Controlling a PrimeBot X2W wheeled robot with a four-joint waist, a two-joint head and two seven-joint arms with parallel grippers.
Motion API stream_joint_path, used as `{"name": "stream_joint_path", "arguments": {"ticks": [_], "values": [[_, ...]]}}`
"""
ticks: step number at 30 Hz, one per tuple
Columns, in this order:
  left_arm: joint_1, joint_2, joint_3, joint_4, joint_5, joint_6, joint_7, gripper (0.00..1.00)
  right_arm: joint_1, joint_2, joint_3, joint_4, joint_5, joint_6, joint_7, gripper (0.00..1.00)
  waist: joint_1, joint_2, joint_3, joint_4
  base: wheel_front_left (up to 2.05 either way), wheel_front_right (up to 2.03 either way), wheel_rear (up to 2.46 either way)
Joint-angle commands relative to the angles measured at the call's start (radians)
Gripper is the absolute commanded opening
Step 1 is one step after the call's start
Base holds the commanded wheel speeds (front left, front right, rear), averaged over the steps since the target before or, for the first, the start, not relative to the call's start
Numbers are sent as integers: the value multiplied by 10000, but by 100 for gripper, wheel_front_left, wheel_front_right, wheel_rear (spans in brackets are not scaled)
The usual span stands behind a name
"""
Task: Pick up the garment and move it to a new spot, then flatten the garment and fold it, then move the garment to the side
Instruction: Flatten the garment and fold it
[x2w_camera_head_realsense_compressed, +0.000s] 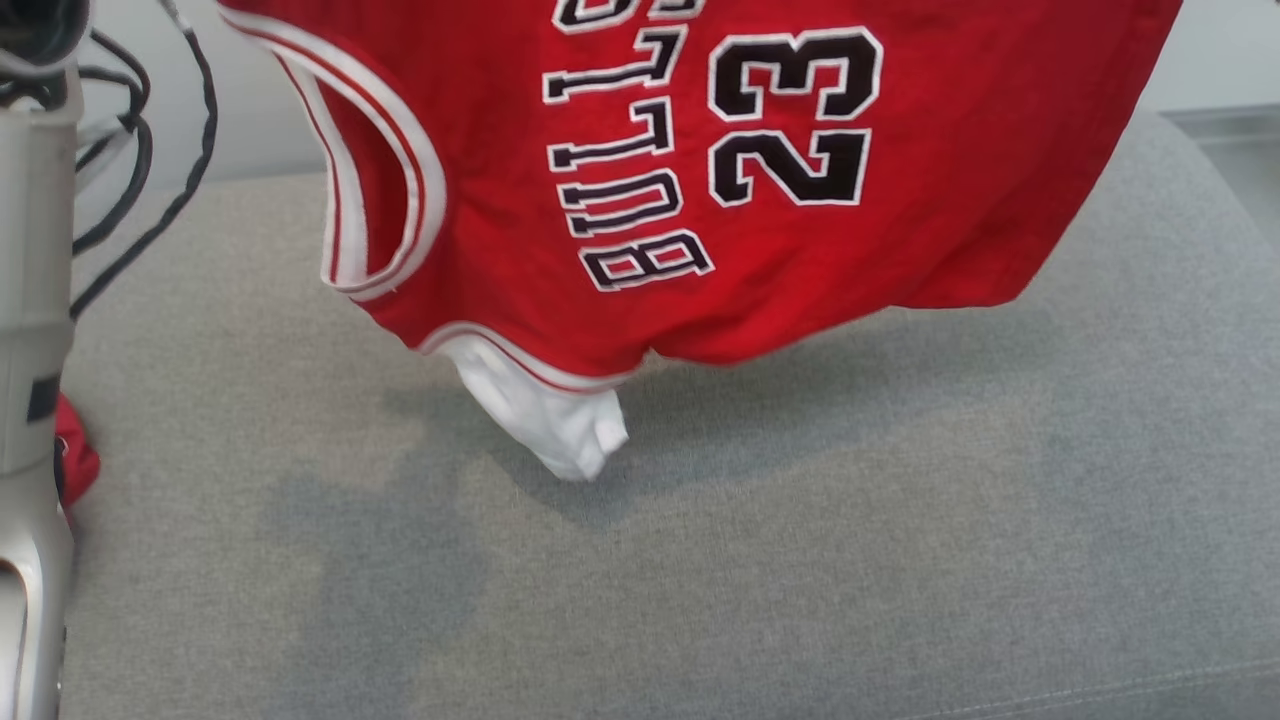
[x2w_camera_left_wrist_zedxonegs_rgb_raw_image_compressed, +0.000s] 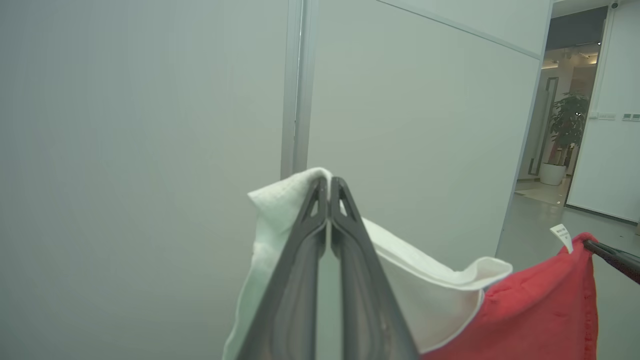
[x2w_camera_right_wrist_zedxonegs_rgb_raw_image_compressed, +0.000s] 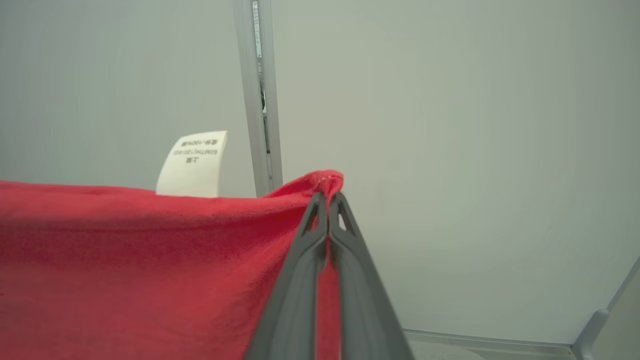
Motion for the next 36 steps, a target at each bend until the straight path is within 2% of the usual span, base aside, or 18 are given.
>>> {"name": "stream_joint_path", "arguments": {"ticks": [1, 4, 7, 9, 11, 14, 16, 19, 25, 30, 33, 36], "values": [[-505, -70, -170, 420, 197, -94, 58, 0, -453, 182, 144, 328, -230, -11, 154, 0, 0, 0, 947, -184, 0, 0, 0], [-1455, -203, -518, 1334, 664, -286, -164, 0, -1334, 501, 335, 1105, -773, -11, 139, 0, 0, 0, 1915, -296, 0, 0, 0], [-2675, -296, -857, 2308, 1348, -563, -871, 0, -2510, 935, 450, 1885, -1540, -11, -428, 0, 0, 0, 3096, -442, 0, 0, 0], [-3479, -225, -1123, 2958, 2037, -669, -1759, 0, -3299, 1306, 408, 2365, -2138, -10, -1334, 0, 0, 0, 3818, -591, 0, 0, 0], [-4336, 3, -1325, 3570, 2867, -611, -3038, 0, -4083, 1657, 265, 2908, -2983, -11, -2611, 0, 0, 0, 4418, -840, 0, 0, 0], [-5520, 29, -1584, 4336, 3795, -569, -4854, 0, -5150, 2098, -232, 3731, -4249, -13, -4424, 0, 0, 0, 5296, -1045, 0, 0, 0], [-6056, 34, -1625, 4663, 4220, -537, -5582, 0, -5551, 2385, -522, 4228, -4979, -13, -4931, 0, 0, 0, 5830, -1071, 0, 0, 0], [-6329, -77, -1107, 4354, 4196, -557, -5798, 0, -5959, 2549, -944, 4525, -5777, -13, -5160, 0, 0, 0, 6651, -872, 0, 0, 0], [-4494, -428, 234, 3323, 3882, -909, -5790, 0, -4934, 2840, -1495, 4083, -6394, -13, -5198, 0, 0, 0, 7232, -392, 0, 0, 0], [-1909, -906, 1071, 2475, 3372, -1115, -5796, 0, -3296, 2757, -1563, 3433, -6084, -13, -5203, 0, 0, 0, 6983, 191, 0, 0, 0], [-152, -941, 700, 1494, 2723, -1137, -5799, 0, -2131, 2486, -1722, 2886, -5697, -14, -5204, 0, 0, 0, 6449, 390, 0, 0, 0], [1862, -613, 467, 522, 1971, -1143, -5798, 0, -736, 2229, -1829, 2293, -5240, -14, -5205, 0, 0, 0, 5757, 505, 0, 0, 0]]}}
